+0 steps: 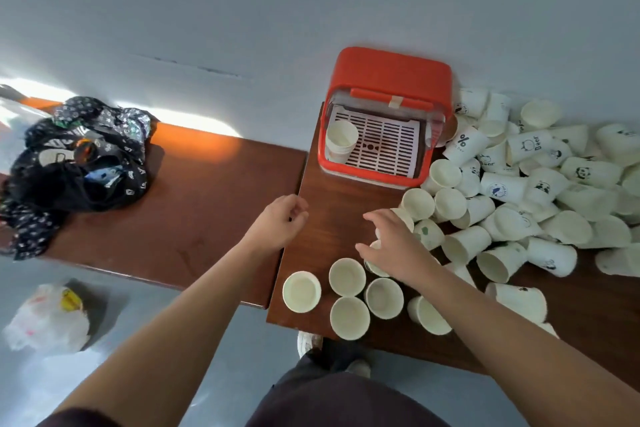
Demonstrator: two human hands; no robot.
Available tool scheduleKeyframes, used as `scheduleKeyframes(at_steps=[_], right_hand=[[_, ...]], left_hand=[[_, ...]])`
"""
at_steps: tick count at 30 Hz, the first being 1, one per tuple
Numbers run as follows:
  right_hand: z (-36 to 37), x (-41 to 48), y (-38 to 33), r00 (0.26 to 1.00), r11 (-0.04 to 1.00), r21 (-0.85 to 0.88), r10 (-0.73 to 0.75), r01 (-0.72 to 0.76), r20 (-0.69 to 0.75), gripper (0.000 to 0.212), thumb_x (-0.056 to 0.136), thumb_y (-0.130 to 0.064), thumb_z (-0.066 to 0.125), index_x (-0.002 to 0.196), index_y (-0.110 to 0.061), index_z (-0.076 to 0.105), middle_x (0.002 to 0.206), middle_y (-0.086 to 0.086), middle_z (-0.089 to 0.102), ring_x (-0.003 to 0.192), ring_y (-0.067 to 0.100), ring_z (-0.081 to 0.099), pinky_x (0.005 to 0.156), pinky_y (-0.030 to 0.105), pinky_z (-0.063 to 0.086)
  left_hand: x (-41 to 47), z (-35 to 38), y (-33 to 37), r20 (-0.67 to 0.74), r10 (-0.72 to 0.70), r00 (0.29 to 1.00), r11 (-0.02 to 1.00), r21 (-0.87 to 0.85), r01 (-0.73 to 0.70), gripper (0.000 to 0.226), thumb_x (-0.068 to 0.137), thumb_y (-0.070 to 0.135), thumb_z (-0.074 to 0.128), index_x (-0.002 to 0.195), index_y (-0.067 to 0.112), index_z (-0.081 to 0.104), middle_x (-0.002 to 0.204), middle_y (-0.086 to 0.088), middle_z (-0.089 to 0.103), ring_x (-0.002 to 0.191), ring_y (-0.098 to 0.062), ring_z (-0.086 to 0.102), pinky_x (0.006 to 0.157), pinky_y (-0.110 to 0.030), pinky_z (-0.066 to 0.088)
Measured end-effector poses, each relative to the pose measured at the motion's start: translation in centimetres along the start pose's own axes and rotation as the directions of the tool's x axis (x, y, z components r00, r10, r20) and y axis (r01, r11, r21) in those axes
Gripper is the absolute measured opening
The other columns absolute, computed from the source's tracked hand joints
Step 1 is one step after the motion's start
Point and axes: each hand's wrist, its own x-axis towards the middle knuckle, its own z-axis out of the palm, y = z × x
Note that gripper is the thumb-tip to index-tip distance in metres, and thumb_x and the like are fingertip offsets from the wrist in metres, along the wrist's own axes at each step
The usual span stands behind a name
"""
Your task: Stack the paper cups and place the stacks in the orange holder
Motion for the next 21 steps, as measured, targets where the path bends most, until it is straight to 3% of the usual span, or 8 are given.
scheduleKeyframes(at_steps=[2,5,9,13,17,21], right_hand=[[1.6,-2.1,0.2,0.998,0.999,-0.042,-0.031,0.034,0.061,0.065,0.090,-0.041,0.064,0.146,-0.022,0.039,0.150,-0.006,0.035,0.139,0.013,0.034,0.113,0.035,0.034],[3.6,-4.1,0.3,0.988,0.990,-0.092,-0.094,0.106,0.122,0.068,0.090,-0.041,0.064,0.148,-0.020,0.036,0.150,-0.004,0.036,0.140,0.016,0.033,0.112,0.034,0.033],[5.8,-4.9,-0.4,0.980,0.971,-0.181,-0.133,0.159,0.145,0.076,0.091,-0.045,0.063,0.152,-0.015,0.029,0.153,0.004,0.034,0.141,0.022,0.032,0.115,0.035,0.032],[7.9,-4.6,-0.7,0.987,0.961,-0.238,-0.122,0.144,0.103,0.079,0.091,-0.046,0.063,0.152,-0.012,0.026,0.152,0.008,0.034,0.140,0.027,0.032,0.115,0.037,0.032],[9.1,-3.8,-0.7,0.992,0.949,-0.289,-0.117,0.125,0.047,0.074,0.092,-0.039,0.062,0.150,-0.009,0.029,0.151,0.011,0.034,0.139,0.028,0.032,0.114,0.036,0.031],[9.2,-2.7,-0.5,0.992,0.931,-0.344,-0.123,0.124,0.025,0.067,0.091,-0.036,0.065,0.146,-0.011,0.036,0.148,0.010,0.037,0.137,0.029,0.033,0.113,0.036,0.031]], left_hand=[[-3.0,1.0,-0.2,0.014,-0.020,1.000,1.000,0.019,0.020,0.017,0.098,0.020,0.057,0.113,0.015,0.065,0.110,0.000,0.064,0.095,-0.009,0.059,0.078,-0.004,0.040],[-6.7,2.5,-0.8,0.036,-0.049,0.998,0.998,0.027,0.049,0.022,0.096,0.023,0.060,0.117,0.016,0.063,0.115,0.002,0.061,0.101,-0.009,0.057,0.093,-0.022,0.045],[-9.7,4.3,-2.1,0.096,-0.058,0.994,0.990,0.133,0.045,0.051,0.094,0.030,0.065,0.142,0.016,0.051,0.139,0.001,0.048,0.123,-0.013,0.049,0.098,-0.016,0.032],[-10.5,5.1,-3.1,0.096,-0.057,0.994,0.979,0.200,0.037,0.078,0.087,0.037,0.073,0.153,0.019,0.036,0.156,0.000,0.032,0.143,-0.022,0.033,0.115,-0.032,0.028],[-10.2,6.2,-3.8,0.171,-0.049,0.984,0.943,0.333,-0.011,0.101,0.078,0.041,0.080,0.158,0.023,0.022,0.163,0.002,0.020,0.148,-0.025,0.023,0.119,-0.044,0.029],[-9.3,7.5,-4.9,0.219,0.001,0.976,0.908,0.410,-0.092,0.101,0.075,0.037,0.083,0.157,0.024,0.026,0.161,0.001,0.023,0.145,-0.025,0.028,0.115,-0.048,0.034]])
